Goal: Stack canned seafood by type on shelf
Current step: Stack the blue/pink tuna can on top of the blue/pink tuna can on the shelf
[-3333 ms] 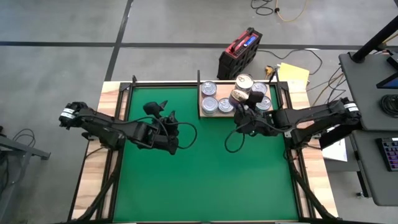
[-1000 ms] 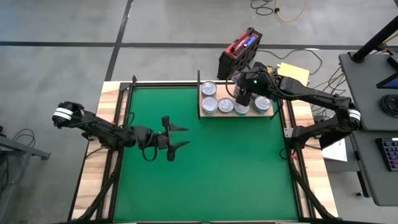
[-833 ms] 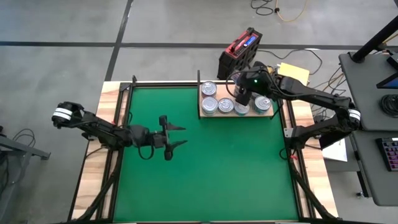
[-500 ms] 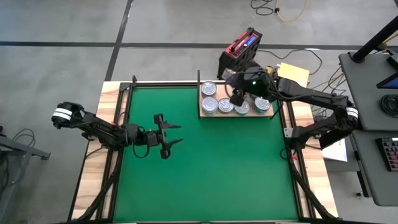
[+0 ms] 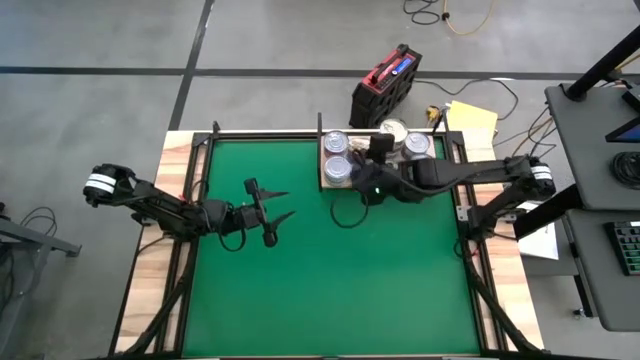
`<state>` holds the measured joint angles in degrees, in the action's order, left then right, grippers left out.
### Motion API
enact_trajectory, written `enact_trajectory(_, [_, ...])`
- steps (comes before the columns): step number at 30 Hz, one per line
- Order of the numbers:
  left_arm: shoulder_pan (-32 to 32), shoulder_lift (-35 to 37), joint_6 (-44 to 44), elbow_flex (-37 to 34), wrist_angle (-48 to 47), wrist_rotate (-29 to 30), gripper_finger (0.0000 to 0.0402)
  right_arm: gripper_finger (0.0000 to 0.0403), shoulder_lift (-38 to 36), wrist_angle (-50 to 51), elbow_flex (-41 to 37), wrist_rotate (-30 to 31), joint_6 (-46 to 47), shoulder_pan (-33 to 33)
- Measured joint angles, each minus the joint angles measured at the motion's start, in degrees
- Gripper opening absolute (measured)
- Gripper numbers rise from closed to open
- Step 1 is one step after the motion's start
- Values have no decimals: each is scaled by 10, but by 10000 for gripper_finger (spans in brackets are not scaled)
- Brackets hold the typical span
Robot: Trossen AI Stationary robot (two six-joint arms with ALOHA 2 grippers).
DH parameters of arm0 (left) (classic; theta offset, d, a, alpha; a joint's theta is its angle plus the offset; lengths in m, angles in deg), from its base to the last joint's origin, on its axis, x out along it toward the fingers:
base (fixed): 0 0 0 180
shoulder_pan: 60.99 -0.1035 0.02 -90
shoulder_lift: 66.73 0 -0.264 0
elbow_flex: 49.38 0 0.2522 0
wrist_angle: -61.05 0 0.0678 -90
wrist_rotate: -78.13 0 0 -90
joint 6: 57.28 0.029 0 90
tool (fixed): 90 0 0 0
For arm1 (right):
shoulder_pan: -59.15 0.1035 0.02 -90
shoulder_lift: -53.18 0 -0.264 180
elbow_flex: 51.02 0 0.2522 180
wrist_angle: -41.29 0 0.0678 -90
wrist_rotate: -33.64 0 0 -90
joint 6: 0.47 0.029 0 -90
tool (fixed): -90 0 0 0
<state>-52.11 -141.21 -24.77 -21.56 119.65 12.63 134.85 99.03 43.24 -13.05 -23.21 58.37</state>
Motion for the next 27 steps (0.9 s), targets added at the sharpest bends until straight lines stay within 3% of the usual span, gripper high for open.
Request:
enact_trajectory(3, [0, 0, 0, 0, -1, 2, 230, 187, -2, 30, 2, 80, -5, 23])
enact_trajectory(5, [0, 0, 0, 0, -1, 5, 230, 187, -8, 41, -6, 97, 1, 23])
enact_trajectory(18, [0, 0, 0, 0, -6, 7, 230, 187, -85, 41, -76, 109, 35, -69])
enact_trajectory(27, [0, 0, 0, 0, -9, 7, 230, 187, -92, 23, -128, 103, 35, -100])
